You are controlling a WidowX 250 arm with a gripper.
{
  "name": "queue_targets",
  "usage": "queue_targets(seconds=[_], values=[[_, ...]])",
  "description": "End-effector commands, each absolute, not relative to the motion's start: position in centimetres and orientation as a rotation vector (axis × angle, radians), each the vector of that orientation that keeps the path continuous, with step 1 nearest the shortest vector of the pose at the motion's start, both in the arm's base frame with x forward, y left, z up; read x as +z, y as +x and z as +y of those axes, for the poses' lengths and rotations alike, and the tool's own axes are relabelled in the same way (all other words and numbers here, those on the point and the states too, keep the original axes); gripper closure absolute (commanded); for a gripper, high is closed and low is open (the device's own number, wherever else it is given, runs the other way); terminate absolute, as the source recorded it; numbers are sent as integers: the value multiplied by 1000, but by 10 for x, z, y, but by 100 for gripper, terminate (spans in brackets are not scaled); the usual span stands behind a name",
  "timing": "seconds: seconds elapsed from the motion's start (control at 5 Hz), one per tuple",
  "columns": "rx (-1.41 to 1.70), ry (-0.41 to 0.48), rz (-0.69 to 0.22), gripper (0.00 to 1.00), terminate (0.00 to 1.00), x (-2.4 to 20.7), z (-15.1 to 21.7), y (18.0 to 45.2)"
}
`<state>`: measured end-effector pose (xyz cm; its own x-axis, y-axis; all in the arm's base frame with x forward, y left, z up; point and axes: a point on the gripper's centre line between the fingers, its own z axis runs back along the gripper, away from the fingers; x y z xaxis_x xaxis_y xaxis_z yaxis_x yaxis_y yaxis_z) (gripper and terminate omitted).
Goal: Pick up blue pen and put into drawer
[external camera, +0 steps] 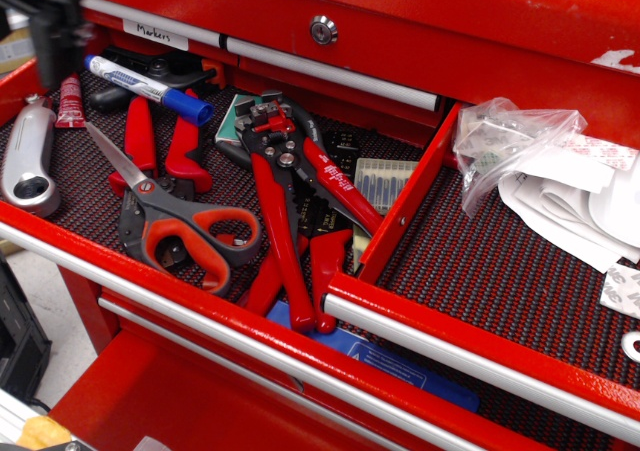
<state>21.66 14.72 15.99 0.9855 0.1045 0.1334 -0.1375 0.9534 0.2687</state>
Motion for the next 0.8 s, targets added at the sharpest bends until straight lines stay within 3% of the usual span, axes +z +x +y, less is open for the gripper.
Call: queue_targets(seconds=[0.0, 0.2, 0.6], values=[[341, 448, -357, 0, 0, 152, 157, 281], [499, 398, -416, 0, 0, 145, 166, 306], [625, 288, -405, 0, 0, 132, 180, 330]])
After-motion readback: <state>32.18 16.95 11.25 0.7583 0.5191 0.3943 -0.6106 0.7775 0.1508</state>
